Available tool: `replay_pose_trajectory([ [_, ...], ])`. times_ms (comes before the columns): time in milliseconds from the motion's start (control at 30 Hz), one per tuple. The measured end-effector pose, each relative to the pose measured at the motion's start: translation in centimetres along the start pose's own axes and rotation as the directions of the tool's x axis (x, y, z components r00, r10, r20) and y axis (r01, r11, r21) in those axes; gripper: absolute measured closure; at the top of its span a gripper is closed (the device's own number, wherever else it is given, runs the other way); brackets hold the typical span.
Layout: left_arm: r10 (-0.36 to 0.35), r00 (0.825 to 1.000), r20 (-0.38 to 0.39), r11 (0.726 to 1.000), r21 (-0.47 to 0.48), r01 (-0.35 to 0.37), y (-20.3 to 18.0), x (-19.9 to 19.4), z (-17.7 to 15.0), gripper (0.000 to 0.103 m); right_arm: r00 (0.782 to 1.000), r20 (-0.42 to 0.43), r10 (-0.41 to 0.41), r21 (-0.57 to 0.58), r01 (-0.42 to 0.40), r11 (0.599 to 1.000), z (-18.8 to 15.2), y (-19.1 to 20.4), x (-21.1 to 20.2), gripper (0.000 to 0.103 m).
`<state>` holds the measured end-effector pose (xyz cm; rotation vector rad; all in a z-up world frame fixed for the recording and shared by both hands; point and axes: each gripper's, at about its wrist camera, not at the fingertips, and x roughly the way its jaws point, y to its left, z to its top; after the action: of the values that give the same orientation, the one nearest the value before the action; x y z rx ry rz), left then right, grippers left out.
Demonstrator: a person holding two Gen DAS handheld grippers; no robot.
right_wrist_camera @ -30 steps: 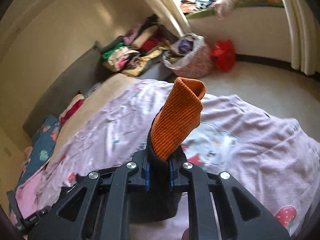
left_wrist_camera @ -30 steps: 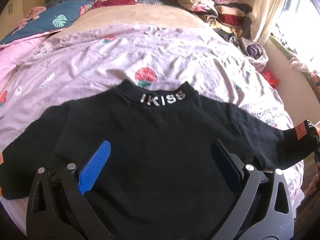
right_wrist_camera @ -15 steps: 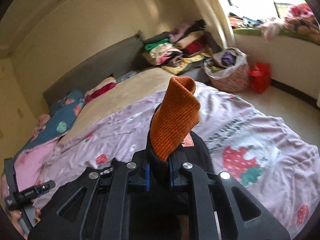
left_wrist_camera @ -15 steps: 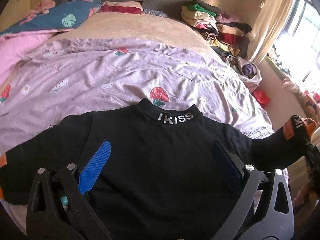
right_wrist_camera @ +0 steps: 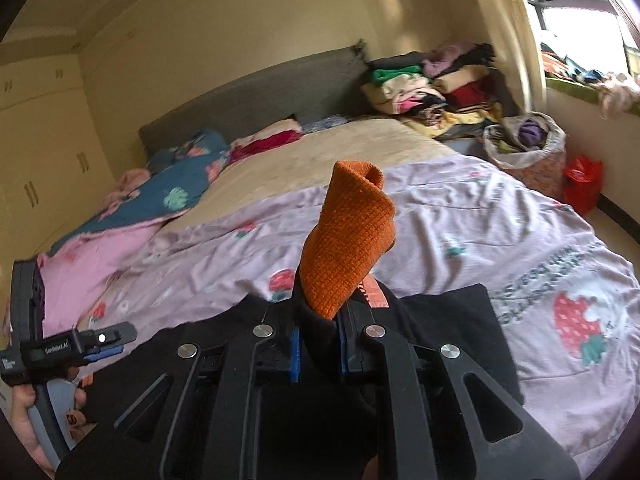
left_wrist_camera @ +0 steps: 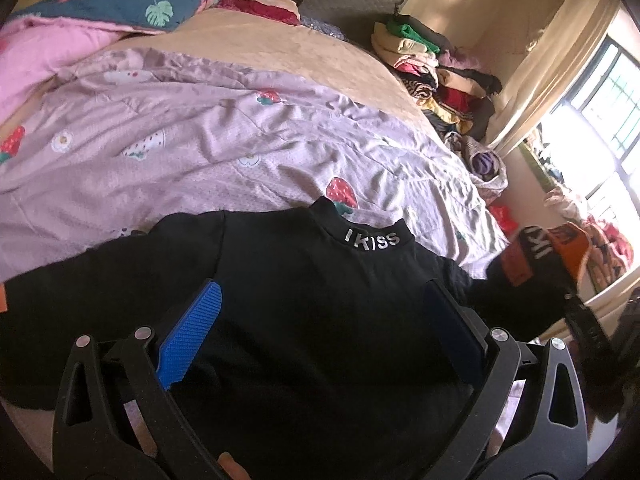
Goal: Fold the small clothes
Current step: 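Carry the cuff with the right tool across the shirt body toward the left tool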
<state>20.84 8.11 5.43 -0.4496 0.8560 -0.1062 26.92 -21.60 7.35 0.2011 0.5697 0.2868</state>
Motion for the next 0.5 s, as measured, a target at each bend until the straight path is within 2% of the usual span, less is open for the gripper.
replay_pose_trajectory([
  [233,-0.105,0.995,-0.003,0.991,-0.08,0.104,3.1,0.4,-0.7,0.009,0.996,-0.077,0.046,-0.066,-0.052,0.996,-2.0,4.6,2.9,0.091],
  [367,-0.18,0.984,-0.009,0.973,-0.151,0.176,4.9,1.2,-1.2,0.009,0.989,-0.134,0.07,-0.093,-0.083,0.992,-3.5,6.9,4.9,0.09],
  [500,-0.21,0.978,-0.018,0.963,-0.174,0.204,5.8,1.9,-1.6,0.009,0.977,-0.193,0.091,-0.127,-0.117,0.985,-5.3,8.9,6.7,0.088],
])
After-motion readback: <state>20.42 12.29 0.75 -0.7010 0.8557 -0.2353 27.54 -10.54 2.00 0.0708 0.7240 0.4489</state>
